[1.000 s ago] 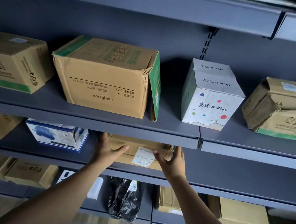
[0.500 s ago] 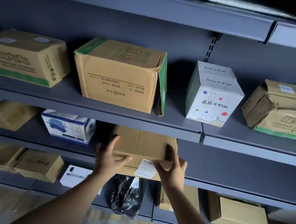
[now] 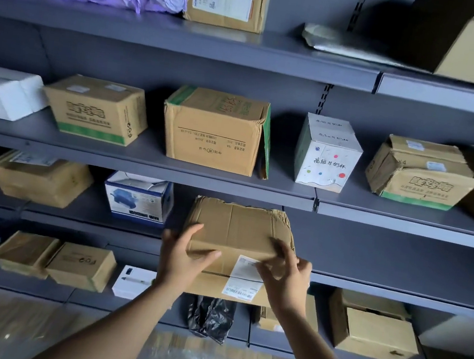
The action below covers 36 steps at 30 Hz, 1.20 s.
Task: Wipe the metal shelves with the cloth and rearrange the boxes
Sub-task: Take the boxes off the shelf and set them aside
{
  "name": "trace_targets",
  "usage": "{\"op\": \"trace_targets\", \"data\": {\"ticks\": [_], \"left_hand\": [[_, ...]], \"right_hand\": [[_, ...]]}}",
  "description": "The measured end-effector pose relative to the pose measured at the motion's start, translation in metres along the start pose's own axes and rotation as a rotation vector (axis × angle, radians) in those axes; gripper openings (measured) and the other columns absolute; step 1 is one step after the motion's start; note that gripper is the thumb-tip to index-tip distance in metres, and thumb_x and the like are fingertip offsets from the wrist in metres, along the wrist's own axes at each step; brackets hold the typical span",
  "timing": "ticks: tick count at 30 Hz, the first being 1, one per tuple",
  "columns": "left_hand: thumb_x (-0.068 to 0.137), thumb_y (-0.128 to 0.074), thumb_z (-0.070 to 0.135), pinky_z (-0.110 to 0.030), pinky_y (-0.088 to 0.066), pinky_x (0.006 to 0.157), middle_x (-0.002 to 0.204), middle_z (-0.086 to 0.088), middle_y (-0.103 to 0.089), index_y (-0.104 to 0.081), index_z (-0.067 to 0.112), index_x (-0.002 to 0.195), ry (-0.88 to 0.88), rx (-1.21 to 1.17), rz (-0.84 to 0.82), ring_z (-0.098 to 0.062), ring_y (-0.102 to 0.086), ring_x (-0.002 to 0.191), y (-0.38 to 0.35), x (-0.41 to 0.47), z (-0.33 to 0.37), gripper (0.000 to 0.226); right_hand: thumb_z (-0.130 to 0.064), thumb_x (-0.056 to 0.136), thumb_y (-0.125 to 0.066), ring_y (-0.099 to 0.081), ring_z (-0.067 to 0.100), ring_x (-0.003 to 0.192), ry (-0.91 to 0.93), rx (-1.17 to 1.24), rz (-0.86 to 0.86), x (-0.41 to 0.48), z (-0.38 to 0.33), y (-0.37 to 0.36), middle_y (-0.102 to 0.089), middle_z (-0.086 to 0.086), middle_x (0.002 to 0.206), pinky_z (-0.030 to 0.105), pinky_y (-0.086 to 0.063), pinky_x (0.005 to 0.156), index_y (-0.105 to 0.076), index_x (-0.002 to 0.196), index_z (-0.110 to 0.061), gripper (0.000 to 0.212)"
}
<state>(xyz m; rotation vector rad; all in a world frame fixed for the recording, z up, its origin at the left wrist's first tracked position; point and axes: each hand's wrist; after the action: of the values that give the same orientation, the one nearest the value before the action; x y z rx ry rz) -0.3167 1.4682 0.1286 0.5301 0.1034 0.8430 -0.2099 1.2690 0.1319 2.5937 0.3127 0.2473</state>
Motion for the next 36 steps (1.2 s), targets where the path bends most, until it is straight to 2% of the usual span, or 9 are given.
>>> {"op": "trace_targets", "data": {"ticks": [4, 8, 14, 17, 22, 25, 30, 34, 36], "left_hand": [[0.065, -0.088, 0.053, -0.033, -0.045, 0.100, 0.130, 0.004, -0.037, -0.055, 0.052, 0.130, -0.029, -0.013, 0.017, -0.016, -0.043, 0.119, 0.043, -0.029, 0.020, 0.073], [0.071, -0.086, 0.049, -0.033, -0.045, 0.100, 0.122, 0.002, -0.036, -0.054, 0.048, 0.130, -0.116, -0.048, 0.084, -0.022, -0.046, 0.121, 0.085, -0.060, 0.049, 0.067], [0.072, -0.087, 0.044, -0.034, -0.040, 0.104, 0.117, 0.000, -0.036, -0.056, 0.041, 0.132, -0.311, -0.088, 0.204, -0.026, -0.047, 0.119, 0.151, -0.082, 0.115, 0.068], [0.073, -0.084, 0.048, -0.039, -0.042, 0.106, 0.120, 0.002, -0.032, -0.052, 0.046, 0.133, -0.354, -0.131, 0.212, -0.026, -0.043, 0.126, 0.182, -0.083, 0.155, 0.068], [0.070, -0.079, 0.059, -0.047, -0.045, 0.104, 0.116, 0.002, -0.034, -0.045, 0.051, 0.134, -0.460, -0.141, 0.290, -0.029, -0.048, 0.122, 0.221, -0.069, 0.215, 0.072], [0.071, -0.080, 0.055, -0.041, -0.044, 0.103, 0.114, 0.001, -0.036, -0.047, 0.047, 0.135, -0.543, -0.173, 0.334, -0.026, -0.047, 0.119, 0.236, -0.061, 0.249, 0.072], [0.079, -0.080, 0.046, -0.030, -0.039, 0.100, 0.122, 0.000, -0.033, -0.045, 0.044, 0.139, -0.600, -0.202, 0.317, -0.022, -0.045, 0.122, 0.249, -0.047, 0.298, 0.070], [0.080, -0.078, 0.048, -0.040, -0.042, 0.107, 0.128, -0.004, -0.037, -0.039, 0.051, 0.140, -0.649, -0.201, 0.343, -0.027, -0.045, 0.127, 0.244, -0.020, 0.328, 0.071], [0.081, -0.077, 0.047, -0.039, -0.041, 0.105, 0.130, -0.004, -0.038, -0.036, 0.053, 0.143, -0.650, -0.192, 0.343, -0.027, -0.046, 0.127, 0.239, -0.004, 0.343, 0.074]], "right_hand": [[-0.038, 0.078, -0.083, -0.048, 0.026, 0.102, 0.062, 0.001, 0.060, -0.042, -0.035, 0.013, -0.044, 0.002, 0.111, 0.049, -0.044, 0.105, -0.050, 0.130, -0.061, 0.065], [-0.040, 0.079, -0.080, -0.051, 0.031, 0.102, 0.090, 0.055, 0.141, -0.086, -0.082, 0.030, -0.043, 0.002, 0.113, 0.049, -0.043, 0.105, -0.052, 0.128, -0.059, 0.059], [-0.037, 0.083, -0.079, -0.047, 0.034, 0.104, 0.198, 0.090, 0.265, -0.129, -0.162, 0.069, -0.044, 0.007, 0.119, 0.039, -0.040, 0.102, -0.053, 0.133, -0.053, 0.059], [-0.040, 0.082, -0.078, -0.048, 0.037, 0.108, 0.259, 0.128, 0.318, -0.131, -0.204, 0.089, -0.045, 0.008, 0.121, 0.042, -0.043, 0.101, -0.051, 0.132, -0.055, 0.059], [-0.042, 0.082, -0.078, -0.046, 0.034, 0.111, 0.389, 0.138, 0.429, -0.123, -0.268, 0.126, -0.045, 0.008, 0.123, 0.040, -0.042, 0.100, -0.049, 0.132, -0.054, 0.059], [-0.044, 0.083, -0.078, -0.045, 0.033, 0.114, 0.455, 0.129, 0.486, -0.113, -0.300, 0.149, -0.046, 0.010, 0.124, 0.037, -0.038, 0.094, -0.048, 0.135, -0.052, 0.060], [-0.042, 0.084, -0.078, -0.042, 0.032, 0.119, 0.544, 0.113, 0.551, -0.083, -0.338, 0.178, -0.050, 0.014, 0.131, 0.039, -0.029, 0.102, -0.045, 0.140, -0.045, 0.064], [-0.044, 0.086, -0.076, -0.038, 0.033, 0.124, 0.561, 0.126, 0.569, -0.049, -0.359, 0.197, -0.046, 0.015, 0.135, 0.039, -0.030, 0.102, -0.042, 0.143, -0.044, 0.066], [-0.045, 0.086, -0.074, -0.038, 0.035, 0.125, 0.570, 0.138, 0.574, -0.028, -0.366, 0.206, -0.044, 0.014, 0.137, 0.039, -0.033, 0.103, -0.040, 0.143, -0.046, 0.067]]}}
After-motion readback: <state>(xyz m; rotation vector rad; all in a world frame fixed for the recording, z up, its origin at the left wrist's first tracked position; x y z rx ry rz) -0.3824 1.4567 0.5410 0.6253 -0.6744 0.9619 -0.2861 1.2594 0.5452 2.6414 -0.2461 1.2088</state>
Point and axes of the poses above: each hand's wrist, its own x-axis towards the middle knuckle, its own y-axis out of the back of the hand, z = x × y
